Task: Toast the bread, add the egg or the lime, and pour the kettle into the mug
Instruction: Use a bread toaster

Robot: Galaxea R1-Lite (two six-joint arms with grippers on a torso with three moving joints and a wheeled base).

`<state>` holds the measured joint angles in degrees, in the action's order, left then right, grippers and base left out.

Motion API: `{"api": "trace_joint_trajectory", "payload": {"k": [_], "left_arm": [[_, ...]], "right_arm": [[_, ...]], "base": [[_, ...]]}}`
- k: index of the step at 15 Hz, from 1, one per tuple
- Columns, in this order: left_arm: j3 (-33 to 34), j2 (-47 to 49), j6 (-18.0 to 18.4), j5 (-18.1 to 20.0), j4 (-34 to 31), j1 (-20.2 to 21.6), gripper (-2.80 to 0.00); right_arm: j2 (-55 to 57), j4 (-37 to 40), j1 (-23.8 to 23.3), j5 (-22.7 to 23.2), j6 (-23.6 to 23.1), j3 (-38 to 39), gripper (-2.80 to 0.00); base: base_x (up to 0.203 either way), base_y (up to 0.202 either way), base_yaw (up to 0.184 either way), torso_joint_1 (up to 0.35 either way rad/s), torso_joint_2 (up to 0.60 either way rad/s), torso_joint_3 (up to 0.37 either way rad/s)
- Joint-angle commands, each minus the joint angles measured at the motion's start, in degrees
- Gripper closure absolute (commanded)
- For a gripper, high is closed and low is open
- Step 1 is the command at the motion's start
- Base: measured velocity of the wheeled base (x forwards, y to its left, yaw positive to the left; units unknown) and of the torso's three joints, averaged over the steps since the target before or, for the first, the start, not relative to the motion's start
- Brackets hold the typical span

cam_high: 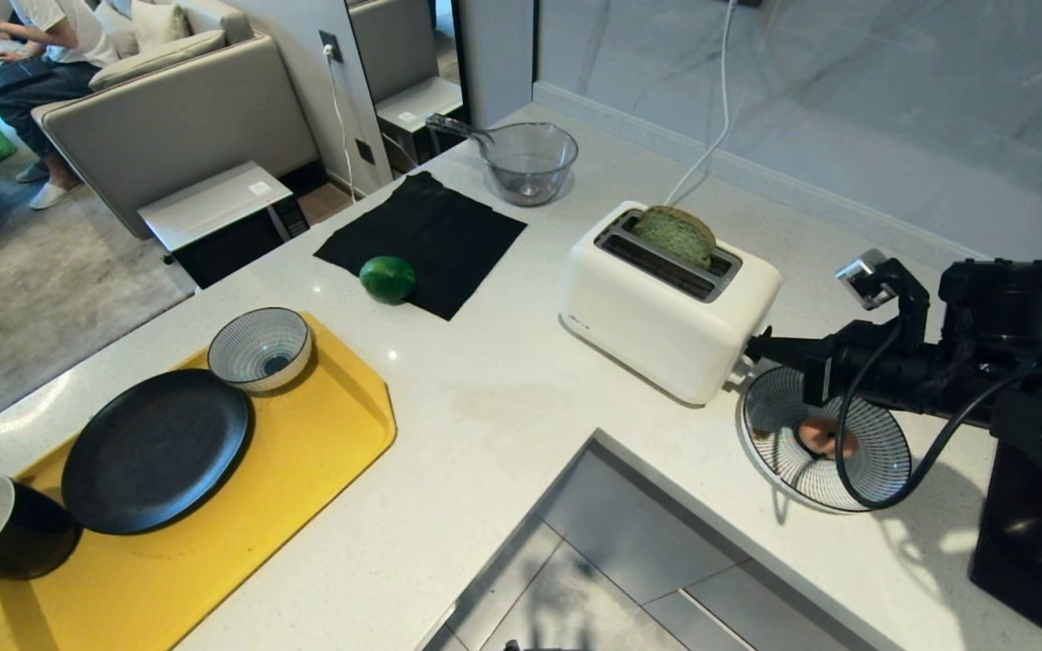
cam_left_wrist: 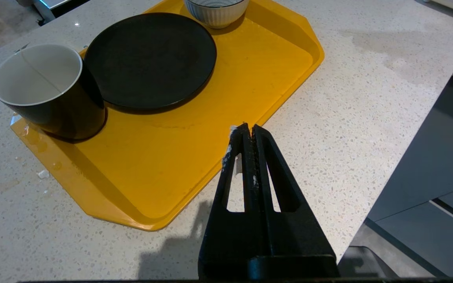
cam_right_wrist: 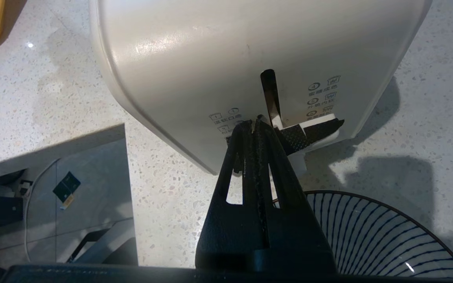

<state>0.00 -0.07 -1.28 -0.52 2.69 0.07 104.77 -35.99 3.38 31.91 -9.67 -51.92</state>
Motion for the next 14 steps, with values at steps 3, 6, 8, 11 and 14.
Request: {"api": "trace_joint_trajectory", "payload": {"k": [3,6,8,11,14], "left_arm": [[1.0,-0.1,0.0,0.0,0.0,0.0,0.00],[1.0,-0.1,0.0,0.0,0.0,0.0,0.00],[1.0,-0.1,0.0,0.0,0.0,0.0,0.00],[1.0,-0.1,0.0,0.0,0.0,0.0,0.00],[1.0,-0.1,0.0,0.0,0.0,0.0,0.00]], "right_arm": [[1.2,-0.2,0.1,0.0,-0.2,0.1,0.00],[1.3,-0.2,0.1,0.0,-0.2,-0.2,0.00],[1.2,-0.3,0.1,0.0,-0.2,-0.2,0.00],[1.3,-0.4,0.1,0.0,-0.2,-0.3,0.00],[1.3,-2.0,0.1,-0.1,-0.2,0.2,0.00]], "base": [[0.000,0.000,0.000,0.000,0.00,0.000],[0.000,0.000,0.000,0.000,0.00,0.000],[0.000,0.000,0.000,0.000,0.00,0.000],[0.000,0.000,0.000,0.000,0.00,0.000],[0.000,0.000,0.000,0.000,0.00,0.000]]}}
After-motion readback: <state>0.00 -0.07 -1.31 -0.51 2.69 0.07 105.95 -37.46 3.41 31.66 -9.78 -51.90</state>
